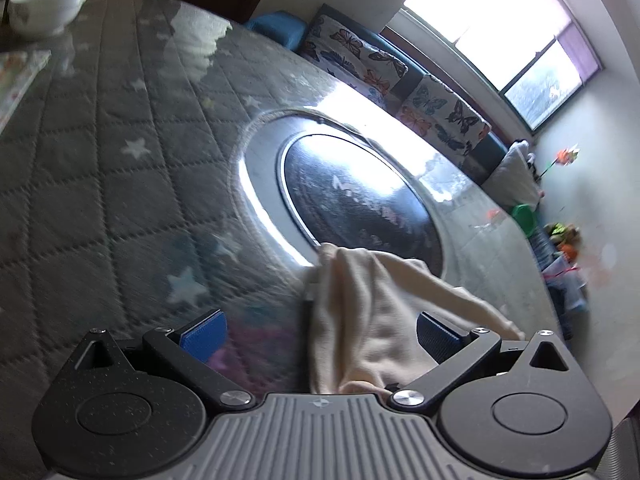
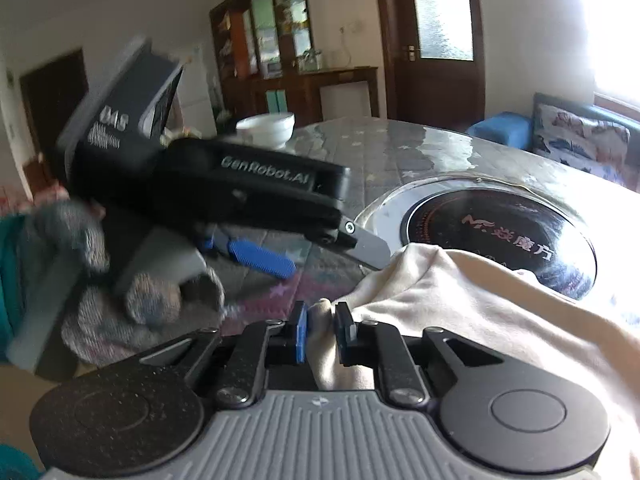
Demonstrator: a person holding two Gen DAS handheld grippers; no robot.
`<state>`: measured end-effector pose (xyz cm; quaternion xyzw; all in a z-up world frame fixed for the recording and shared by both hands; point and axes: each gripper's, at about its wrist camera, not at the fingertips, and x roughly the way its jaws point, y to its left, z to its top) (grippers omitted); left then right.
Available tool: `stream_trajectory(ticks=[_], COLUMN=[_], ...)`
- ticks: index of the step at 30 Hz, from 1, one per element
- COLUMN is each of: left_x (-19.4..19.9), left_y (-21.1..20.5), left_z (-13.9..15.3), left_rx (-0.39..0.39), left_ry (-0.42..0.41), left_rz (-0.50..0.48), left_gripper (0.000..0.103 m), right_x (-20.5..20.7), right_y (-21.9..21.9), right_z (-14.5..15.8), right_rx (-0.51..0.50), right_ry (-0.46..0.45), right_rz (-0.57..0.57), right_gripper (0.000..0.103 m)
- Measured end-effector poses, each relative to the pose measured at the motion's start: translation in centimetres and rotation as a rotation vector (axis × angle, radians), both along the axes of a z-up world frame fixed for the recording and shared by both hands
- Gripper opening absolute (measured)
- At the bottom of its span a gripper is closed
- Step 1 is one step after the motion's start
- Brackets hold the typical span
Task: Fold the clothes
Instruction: 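Grasp the bundle edge with the left gripper while the right gripper pinches beside it, then lift the grasped bundle with both grippers and carry it across the table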
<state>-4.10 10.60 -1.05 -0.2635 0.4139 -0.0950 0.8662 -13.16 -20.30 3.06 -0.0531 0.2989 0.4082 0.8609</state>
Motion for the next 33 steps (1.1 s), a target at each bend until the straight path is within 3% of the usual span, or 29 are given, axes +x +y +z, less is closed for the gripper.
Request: stream_trajectory(ticks=[7,11,19,25,27,29,33], left_x=[0.9,1.3,3.0,3.5,3.6,3.6,3.4], left_y=[-0.6,-0.9,-2.3,-2.8,-2.8,-2.8,-2.6], left_z=[-0.1,-0.3,-1.0,-1.3,-1.7,-2.0,-2.2], left_rx=[-0.06,-0.135,-0.257,-0.26,-0.263,-0.266,-0.258], left_ry=[0.016,0.032,0.063,0.074,0.087,0.095,0.096], left_rz=[-0.008,-0.035,-0.106,-0.132,-0.133,-0.139,-0.128], left_gripper=[0.102,0.102,0.093,0.069,0.045,0.035,0.024], right_x=[1.1,2.0,2.8,2.7,2.7,2.7,2.2], right_y=[-2.5,-4.0,-4.6,-4.3,-4.3,-4.2,-4.4], right_z=[1.0,1.4,0.9,0.3,0.1,-0.1,-0.2], right_rx=[0.122,0.198,0.224,0.229,0.228,0.221,0.205], right_ry=[0.042,0.066,0.056,0.057,0.058,0.059,0.048], right_rz=[-0.026,-0.045,-0.038,-0.018,-0.014,-0.006,-0.014], right_gripper=[0.01,0.01,0.01,0.01,0.01,0.01,0.018])
